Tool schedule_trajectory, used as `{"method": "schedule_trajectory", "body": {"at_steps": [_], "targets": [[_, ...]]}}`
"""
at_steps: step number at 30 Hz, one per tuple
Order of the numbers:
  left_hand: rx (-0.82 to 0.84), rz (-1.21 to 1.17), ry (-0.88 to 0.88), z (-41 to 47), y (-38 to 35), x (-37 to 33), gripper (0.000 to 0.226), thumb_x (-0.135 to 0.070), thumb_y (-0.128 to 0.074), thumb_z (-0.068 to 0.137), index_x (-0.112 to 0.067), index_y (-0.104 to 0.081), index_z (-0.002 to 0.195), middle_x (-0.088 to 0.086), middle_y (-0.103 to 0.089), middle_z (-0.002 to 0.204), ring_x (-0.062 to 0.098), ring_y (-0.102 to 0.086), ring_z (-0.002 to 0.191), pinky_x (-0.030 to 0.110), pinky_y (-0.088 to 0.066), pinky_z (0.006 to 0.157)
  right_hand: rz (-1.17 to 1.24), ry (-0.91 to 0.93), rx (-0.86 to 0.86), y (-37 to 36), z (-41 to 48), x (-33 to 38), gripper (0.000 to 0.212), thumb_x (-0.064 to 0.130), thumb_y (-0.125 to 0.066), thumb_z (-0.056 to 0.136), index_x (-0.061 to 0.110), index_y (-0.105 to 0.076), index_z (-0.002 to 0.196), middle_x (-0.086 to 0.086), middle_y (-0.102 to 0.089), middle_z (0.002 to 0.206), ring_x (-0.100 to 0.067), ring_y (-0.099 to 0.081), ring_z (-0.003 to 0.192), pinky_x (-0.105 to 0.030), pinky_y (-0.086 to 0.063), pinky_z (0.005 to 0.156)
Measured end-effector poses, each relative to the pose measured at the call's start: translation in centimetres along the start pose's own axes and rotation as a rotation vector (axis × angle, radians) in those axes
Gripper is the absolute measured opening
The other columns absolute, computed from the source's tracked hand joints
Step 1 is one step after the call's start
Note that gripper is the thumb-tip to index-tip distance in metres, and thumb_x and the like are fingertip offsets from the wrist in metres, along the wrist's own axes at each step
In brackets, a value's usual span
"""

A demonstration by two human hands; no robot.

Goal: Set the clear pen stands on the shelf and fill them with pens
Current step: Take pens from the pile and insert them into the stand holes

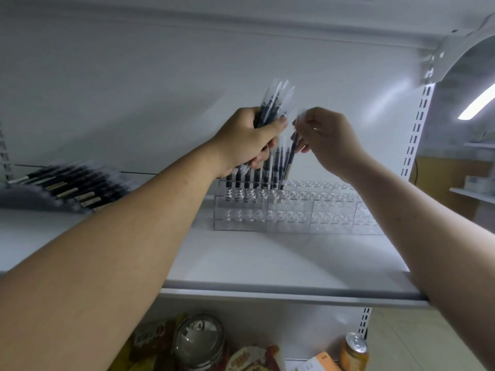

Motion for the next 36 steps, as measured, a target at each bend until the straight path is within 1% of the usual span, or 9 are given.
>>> {"method": "schedule_trajectory", "body": {"at_steps": [5,8,10,13,16,20,25,31,36], "targets": [[0.006,0.025,-0.008,0.0,-0.2,0.1,0.023,-0.026,-0.057,0.110,-0.006,-0.056,0.100,0.002,-0.055,0.070,0.015,-0.043,0.047,0.027,-0.041,0.044,-0.091,0.035,0.069,-0.6,-0.6,0.9,0.022,0.020,-0.057,0.107,0.001,-0.066,0.099,-0.006,-0.074,0.081,-0.016,-0.075,0.069,-0.046,-0.062,0.075],[0.010,0.027,-0.017,0.0,-0.2,0.1,0.025,-0.025,-0.057,0.110,-0.006,-0.054,0.095,0.002,-0.055,0.070,0.015,-0.043,0.047,0.027,-0.040,0.044,-0.128,0.025,0.129,-1.0,-0.9,1.0,0.018,0.020,-0.059,0.106,0.004,-0.066,0.100,0.003,-0.074,0.081,-0.010,-0.075,0.068,-0.055,-0.061,0.077],[0.007,0.038,-0.022,0.0,-0.1,0.1,0.029,-0.025,-0.056,0.111,0.000,-0.056,0.097,0.004,-0.054,0.071,0.015,-0.043,0.047,0.028,-0.040,0.044,-0.141,0.008,0.184,-1.4,-1.1,0.9,0.018,0.021,-0.060,0.105,0.005,-0.066,0.099,0.005,-0.073,0.080,-0.010,-0.076,0.069,-0.058,-0.060,0.077],[0.004,0.058,-0.032,0.1,-0.1,0.1,0.033,-0.025,-0.056,0.111,0.007,-0.058,0.103,0.011,-0.052,0.076,0.016,-0.043,0.047,0.028,-0.040,0.045,-0.146,-0.007,0.207,-1.7,-1.2,0.7,0.017,0.021,-0.061,0.105,0.006,-0.066,0.098,0.004,-0.074,0.078,-0.011,-0.076,0.068,-0.054,-0.062,0.077],[0.010,0.068,-0.033,0.1,-0.1,0.1,0.032,-0.026,-0.056,0.110,0.005,-0.058,0.103,0.015,-0.052,0.079,0.016,-0.043,0.048,0.028,-0.040,0.045,-0.142,-0.024,0.212,-1.6,-0.9,0.4,0.017,0.020,-0.061,0.106,0.006,-0.067,0.099,0.003,-0.074,0.079,-0.010,-0.076,0.068,-0.042,-0.064,0.075],[0.027,0.084,-0.029,0.0,-0.3,0.1,0.031,-0.027,-0.056,0.111,-0.003,-0.056,0.091,0.014,-0.051,0.076,0.017,-0.043,0.047,0.028,-0.040,0.045,-0.164,-0.019,0.211,-1.7,-0.8,0.2,0.017,0.022,-0.060,0.106,0.009,-0.069,0.100,0.004,-0.075,0.077,-0.008,-0.075,0.066,-0.034,-0.064,0.072],[0.038,0.090,-0.016,0.0,-0.4,0.4,0.030,-0.027,-0.057,0.110,-0.005,-0.056,0.090,0.013,-0.053,0.076,0.017,-0.043,0.047,0.028,-0.040,0.045,-0.184,0.054,0.245,-1.9,-0.9,0.7,0.019,0.026,-0.059,0.106,0.011,-0.070,0.104,-0.001,-0.078,0.082,-0.013,-0.076,0.071,-0.039,-0.064,0.075],[0.046,0.078,-0.005,0.1,-0.4,0.6,0.029,-0.028,-0.058,0.110,-0.004,-0.055,0.093,0.016,-0.052,0.083,0.017,-0.041,0.048,0.028,-0.039,0.046,-0.156,-0.044,0.233,-1.6,-0.5,-0.3,0.020,0.022,-0.061,0.106,0.004,-0.070,0.101,-0.003,-0.078,0.077,-0.013,-0.077,0.068,-0.038,-0.064,0.076],[0.033,0.092,0.009,0.1,-0.4,0.7,0.034,-0.028,-0.058,0.109,0.005,-0.055,0.100,0.016,-0.052,0.083,0.018,-0.040,0.049,0.028,-0.038,0.046,-0.102,-0.142,0.324,-2.1,-0.9,-1.3,0.019,0.021,-0.064,0.104,0.003,-0.069,0.099,-0.001,-0.078,0.074,-0.017,-0.079,0.073,-0.045,-0.066,0.081]]}}
Point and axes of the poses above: each hand's wrist, its own z-axis towards the middle knuckle, its own y-axis out of the back of the hand, x = y × z, the point moved 5 cm from there along z, towards the middle knuckle
